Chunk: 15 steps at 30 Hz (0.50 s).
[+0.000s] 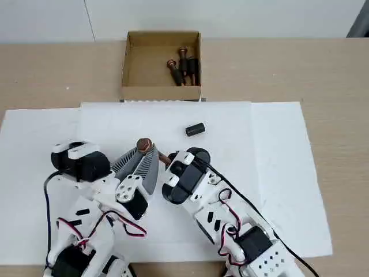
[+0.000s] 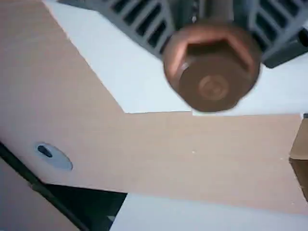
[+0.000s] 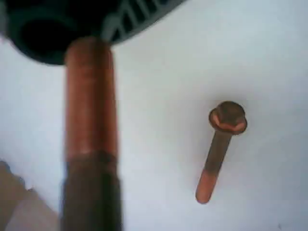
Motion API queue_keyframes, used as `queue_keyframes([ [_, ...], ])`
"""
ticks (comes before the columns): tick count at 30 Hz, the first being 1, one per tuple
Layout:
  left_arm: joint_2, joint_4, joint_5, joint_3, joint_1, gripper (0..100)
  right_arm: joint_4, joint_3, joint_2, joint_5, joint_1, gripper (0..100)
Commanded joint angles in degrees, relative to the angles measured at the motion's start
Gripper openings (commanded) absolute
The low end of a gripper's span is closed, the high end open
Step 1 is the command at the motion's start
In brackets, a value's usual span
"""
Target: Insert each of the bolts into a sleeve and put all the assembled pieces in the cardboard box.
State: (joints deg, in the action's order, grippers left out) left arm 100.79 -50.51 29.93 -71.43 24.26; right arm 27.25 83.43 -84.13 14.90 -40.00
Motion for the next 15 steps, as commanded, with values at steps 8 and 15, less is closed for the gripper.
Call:
queue_keyframes([
  [8,0.44,2.29,0.79,0.31,0.26,1,-1.71,-0.7,-0.57,2.11,-2.42,0.2],
  [15,0.44,3.43,0.53,0.31,0.0,1,-1.71,-0.44,-0.57,2.11,-2.77,0.2],
])
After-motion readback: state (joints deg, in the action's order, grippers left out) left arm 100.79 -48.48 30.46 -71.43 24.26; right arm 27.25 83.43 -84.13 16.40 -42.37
